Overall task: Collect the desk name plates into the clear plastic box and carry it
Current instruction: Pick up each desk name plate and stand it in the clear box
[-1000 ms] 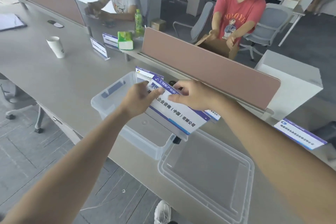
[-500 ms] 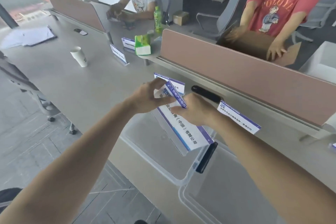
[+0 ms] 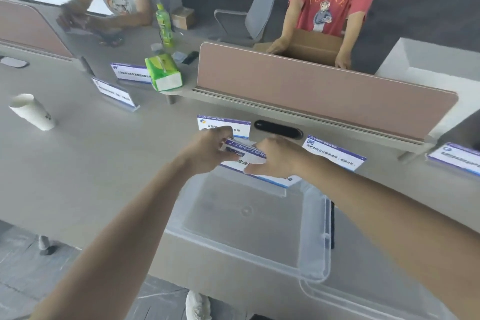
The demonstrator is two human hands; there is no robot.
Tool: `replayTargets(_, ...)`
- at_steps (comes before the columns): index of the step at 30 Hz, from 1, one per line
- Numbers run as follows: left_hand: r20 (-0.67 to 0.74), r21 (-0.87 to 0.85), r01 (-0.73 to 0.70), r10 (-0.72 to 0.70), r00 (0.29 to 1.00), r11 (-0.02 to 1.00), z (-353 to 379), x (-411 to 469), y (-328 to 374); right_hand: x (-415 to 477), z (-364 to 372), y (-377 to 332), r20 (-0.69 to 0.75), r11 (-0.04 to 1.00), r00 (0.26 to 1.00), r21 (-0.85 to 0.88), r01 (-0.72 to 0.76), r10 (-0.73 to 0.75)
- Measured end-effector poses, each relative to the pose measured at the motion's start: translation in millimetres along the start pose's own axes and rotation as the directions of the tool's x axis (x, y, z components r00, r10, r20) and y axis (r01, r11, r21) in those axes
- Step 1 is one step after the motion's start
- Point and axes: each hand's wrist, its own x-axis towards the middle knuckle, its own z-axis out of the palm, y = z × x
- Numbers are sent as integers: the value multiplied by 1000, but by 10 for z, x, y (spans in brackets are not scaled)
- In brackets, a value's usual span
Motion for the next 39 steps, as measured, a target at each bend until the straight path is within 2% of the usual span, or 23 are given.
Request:
replayTargets(3, 20, 18, -12, 12, 1000, 1000, -42, 50, -226, 87, 109, -85, 7, 992, 998, 107, -67, 67)
replayTargets(7, 96, 21, 7, -9, 995, 1000, -96, 181, -475, 195, 364, -171, -45, 986, 992, 120, -114, 120)
replayTargets(10, 134, -6, 33, -32, 990, 999, -143, 253, -589, 317, 561, -178, -25, 985, 989, 91, -145, 148)
replayTargets(13, 193, -142, 36, -8, 981, 989, -221, 322, -757, 450, 772, -82, 11, 988, 988, -9, -154, 154)
replayTargets(14, 168, -230, 53, -14, 986, 972, -248, 354, -818, 506, 851, -35, 26, 987, 987, -36, -156, 157)
replayTargets(16, 26, -352, 87, -84, 996, 932, -262, 443, -943, 631, 993, 36, 65, 984, 984, -75, -160, 164)
replayTargets(19, -133, -289, 152, -197, 971, 945, -159, 576, -1115, 860, 1175, 103, 115, 983, 978, -82, -164, 173)
replayTargets(23, -186, -163, 236, -265, 946, 958, 25, 737, -1207, 1129, 1345, 137, 142, 985, 975, -66, -162, 170)
replayTargets(28, -110, -105, 308, -319, 941, 945, 169, 834, -1249, 1347, 1438, 177, 161, 983, 971, -56, -172, 179)
replayTargets(31, -138, -28, 325, -326, 935, 945, 197, 843, -1251, 1423, 1499, 233, 167, 981, 967, -52, -185, 191)
replayTargets(35, -139, -5, 377, -374, 917, 926, 198, 872, -1237, 1529, 1493, 238, 161, 979, 966, -55, -196, 202)
replayTargets(39, -125, 1, 370, -367, 922, 929, 199, 870, -1245, 1617, 1478, 214, 144, 979, 969, -81, -188, 198)
